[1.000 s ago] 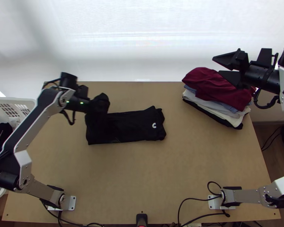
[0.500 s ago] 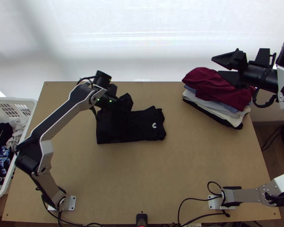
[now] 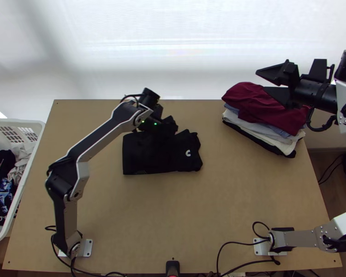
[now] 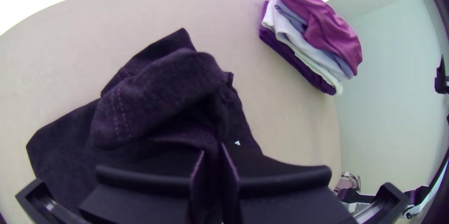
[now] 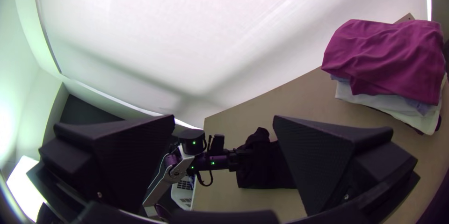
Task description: Fold the t-shirt
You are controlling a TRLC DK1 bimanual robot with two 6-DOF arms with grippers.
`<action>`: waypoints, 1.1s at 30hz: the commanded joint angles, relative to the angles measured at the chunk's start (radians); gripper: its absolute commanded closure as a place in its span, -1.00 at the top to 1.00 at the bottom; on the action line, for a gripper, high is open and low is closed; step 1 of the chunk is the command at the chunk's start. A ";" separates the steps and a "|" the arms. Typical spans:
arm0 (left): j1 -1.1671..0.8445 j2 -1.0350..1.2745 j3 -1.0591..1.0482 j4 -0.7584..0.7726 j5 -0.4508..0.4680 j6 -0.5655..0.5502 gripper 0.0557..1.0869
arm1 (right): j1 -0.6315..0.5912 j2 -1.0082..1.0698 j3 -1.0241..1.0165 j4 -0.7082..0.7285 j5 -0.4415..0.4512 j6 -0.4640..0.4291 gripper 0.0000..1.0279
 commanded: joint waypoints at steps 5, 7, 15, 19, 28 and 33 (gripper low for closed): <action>-0.111 0.063 0.225 -0.062 -0.003 -0.007 0.92 | 0.030 0.000 -0.070 0.026 -0.003 0.005 0.92; -0.131 0.051 0.266 -0.039 -0.003 -0.035 0.92 | 0.039 -0.003 -0.107 0.043 -0.003 0.006 0.92; -0.091 0.012 0.271 0.017 0.011 -0.070 0.92 | 0.087 -0.018 -0.213 0.074 0.012 -0.010 0.92; -0.022 -0.020 0.262 -0.033 0.012 -0.033 0.92 | 0.135 -0.034 -0.330 0.095 0.010 -0.018 0.92; 0.115 -0.146 0.268 -0.046 0.012 0.030 0.92 | 0.207 0.049 -0.621 0.218 -0.043 -0.098 0.92; 0.205 -0.230 0.271 -0.053 -0.015 0.061 0.92 | 0.217 0.135 -0.682 0.250 -0.056 -0.175 0.92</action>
